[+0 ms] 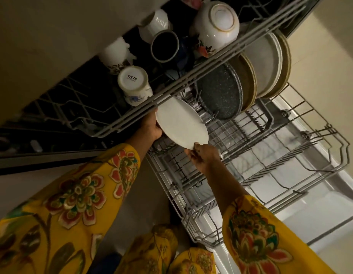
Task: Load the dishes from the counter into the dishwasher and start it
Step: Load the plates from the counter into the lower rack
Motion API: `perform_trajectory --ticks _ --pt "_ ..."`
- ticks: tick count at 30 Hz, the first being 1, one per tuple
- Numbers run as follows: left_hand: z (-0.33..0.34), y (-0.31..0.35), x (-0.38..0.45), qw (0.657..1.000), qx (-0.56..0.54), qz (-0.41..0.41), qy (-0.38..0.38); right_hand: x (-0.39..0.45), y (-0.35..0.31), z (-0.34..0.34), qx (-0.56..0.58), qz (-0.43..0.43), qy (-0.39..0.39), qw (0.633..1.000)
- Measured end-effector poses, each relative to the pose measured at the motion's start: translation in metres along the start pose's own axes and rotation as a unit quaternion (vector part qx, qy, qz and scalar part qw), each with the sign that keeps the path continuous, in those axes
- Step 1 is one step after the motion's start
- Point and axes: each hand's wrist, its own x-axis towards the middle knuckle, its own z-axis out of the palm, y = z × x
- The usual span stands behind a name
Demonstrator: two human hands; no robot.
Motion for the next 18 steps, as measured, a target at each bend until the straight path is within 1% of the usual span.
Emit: perform_trajectory --ticks 6,12,18 --pt "0.005 -0.004 -0.01 0.999 -0.039 0.003 0.02 -0.011 -0.005 0.0 0.007 -0.016 -0.026 1.0" --pt "-0.006 -0.023 -0.034 0.998 -0.06 -0.003 0.024 -0.036 -0.008 -0.005 -0.071 -0.046 -0.019 0.996" --pt "-0.019 -0.035 -0.102 0.998 -0.067 -0.013 0.008 -0.088 -0.008 -0.016 -0.148 -0.077 -0.024 0.986"
